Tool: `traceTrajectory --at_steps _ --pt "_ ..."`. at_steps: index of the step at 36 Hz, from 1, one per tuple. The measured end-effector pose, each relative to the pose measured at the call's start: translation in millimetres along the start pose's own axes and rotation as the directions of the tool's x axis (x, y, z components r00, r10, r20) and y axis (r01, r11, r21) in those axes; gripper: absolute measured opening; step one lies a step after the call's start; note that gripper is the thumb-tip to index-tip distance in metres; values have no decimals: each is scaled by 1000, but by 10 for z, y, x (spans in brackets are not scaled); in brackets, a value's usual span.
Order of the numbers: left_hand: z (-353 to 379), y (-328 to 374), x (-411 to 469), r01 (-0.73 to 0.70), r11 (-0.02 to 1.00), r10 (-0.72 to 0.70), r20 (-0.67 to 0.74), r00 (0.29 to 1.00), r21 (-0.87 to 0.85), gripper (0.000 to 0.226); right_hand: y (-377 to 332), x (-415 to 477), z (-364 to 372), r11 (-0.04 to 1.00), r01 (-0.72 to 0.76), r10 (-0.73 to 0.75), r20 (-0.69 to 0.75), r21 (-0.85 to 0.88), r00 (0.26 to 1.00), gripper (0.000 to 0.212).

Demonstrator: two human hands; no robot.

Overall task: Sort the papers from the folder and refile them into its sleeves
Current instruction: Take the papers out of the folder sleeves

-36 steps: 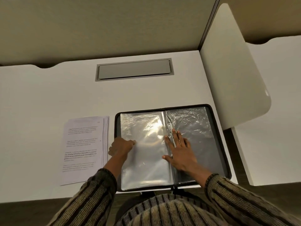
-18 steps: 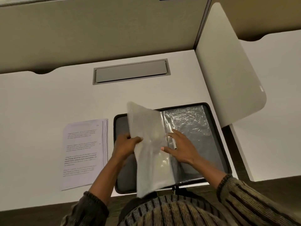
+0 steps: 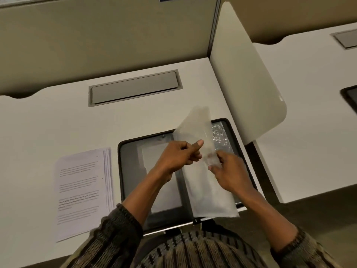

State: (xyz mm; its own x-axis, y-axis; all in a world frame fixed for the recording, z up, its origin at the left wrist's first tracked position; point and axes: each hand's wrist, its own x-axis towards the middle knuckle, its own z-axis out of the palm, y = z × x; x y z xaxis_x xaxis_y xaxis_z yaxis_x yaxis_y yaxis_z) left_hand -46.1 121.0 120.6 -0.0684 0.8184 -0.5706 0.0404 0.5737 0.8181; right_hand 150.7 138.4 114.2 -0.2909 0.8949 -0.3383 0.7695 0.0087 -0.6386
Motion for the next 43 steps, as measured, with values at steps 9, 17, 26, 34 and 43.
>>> traceTrajectory --at_steps 9,17,26,34,43 --pt "-6 -844 392 -40 676 194 -126 973 736 65 870 427 -133 980 -201 200 -58 -10 978 33" --pt "20 -1416 543 -201 368 151 155 976 908 139 1419 688 75 936 -324 330 -19 138 944 60" --pt "59 -1528 552 -216 237 139 187 973 947 148 1468 824 216 918 -324 341 -41 228 939 55" --pt "116 -1479 545 -189 230 91 172 981 955 149 1357 1147 259 985 -141 125 -152 -98 980 56" --pt "190 -1449 586 -137 198 48 130 990 971 137 1401 1157 325 821 13 -121 -152 -571 981 66"
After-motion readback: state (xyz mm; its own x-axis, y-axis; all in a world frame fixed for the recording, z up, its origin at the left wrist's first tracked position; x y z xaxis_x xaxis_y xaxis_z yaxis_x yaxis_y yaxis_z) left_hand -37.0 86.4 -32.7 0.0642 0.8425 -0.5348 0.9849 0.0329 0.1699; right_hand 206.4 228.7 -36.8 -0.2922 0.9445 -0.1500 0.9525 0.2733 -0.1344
